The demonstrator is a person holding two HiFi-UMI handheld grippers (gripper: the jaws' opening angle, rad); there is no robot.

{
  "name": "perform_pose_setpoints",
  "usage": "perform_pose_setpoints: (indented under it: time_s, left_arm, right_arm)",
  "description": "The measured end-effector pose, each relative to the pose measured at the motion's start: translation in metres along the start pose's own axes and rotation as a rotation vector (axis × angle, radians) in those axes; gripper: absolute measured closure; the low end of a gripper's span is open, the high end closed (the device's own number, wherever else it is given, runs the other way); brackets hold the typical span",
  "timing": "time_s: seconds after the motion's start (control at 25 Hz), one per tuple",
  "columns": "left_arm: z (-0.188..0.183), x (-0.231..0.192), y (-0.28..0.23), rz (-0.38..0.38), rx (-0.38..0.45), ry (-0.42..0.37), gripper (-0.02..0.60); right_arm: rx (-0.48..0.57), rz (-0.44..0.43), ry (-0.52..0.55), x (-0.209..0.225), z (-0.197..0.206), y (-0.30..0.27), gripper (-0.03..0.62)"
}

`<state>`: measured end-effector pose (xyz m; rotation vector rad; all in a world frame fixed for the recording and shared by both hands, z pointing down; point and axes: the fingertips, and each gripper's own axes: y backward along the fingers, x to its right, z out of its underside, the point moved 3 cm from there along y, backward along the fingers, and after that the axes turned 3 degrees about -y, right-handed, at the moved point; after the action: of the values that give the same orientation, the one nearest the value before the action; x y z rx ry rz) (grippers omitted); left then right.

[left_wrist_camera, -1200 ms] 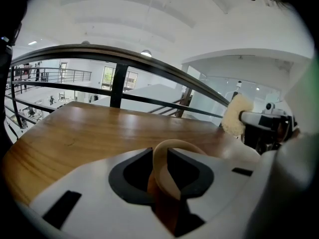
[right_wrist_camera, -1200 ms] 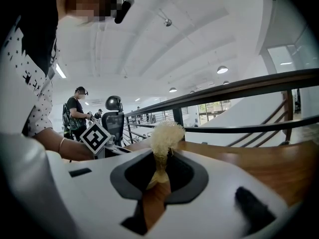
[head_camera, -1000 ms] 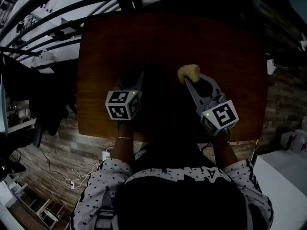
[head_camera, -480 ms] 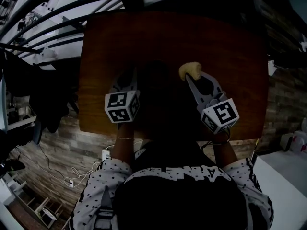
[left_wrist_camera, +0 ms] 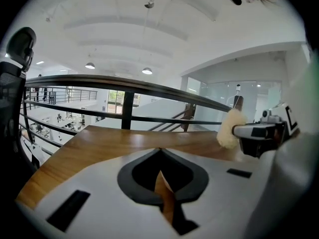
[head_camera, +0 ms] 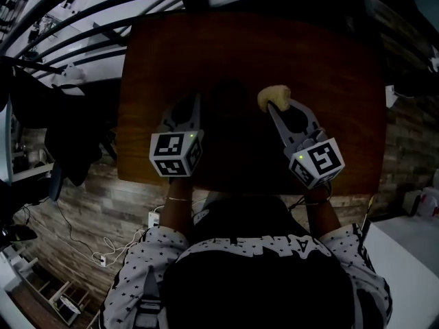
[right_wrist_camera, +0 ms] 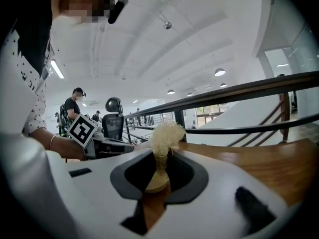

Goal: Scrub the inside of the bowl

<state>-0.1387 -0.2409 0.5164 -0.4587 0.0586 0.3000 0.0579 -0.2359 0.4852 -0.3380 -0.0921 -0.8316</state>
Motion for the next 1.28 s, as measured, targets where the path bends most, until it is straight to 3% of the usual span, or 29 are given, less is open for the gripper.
perform_pose_setpoints:
  time_s: [0.44, 0.84, 1.28]
  left_arm:
    - [-0.004, 0.012, 0.044, 0.044, 0.016, -0.045, 0.568]
    - [0.000, 0.038, 0.074, 0.138, 0.041, -0.076, 0.568]
    - [-0.016, 0.055, 0.091, 0.146, 0.064, -0.087, 0.568]
  right_arm:
    - [0.044, 0.035, 0.038, -0.033, -0.010, 0.028, 0.533]
    - [0.077, 0.064, 0.058, -0.057, -0.013, 0.047, 0.533]
    - [0.088, 0.041, 0.102, -0.059, -0.031, 0.059, 0.533]
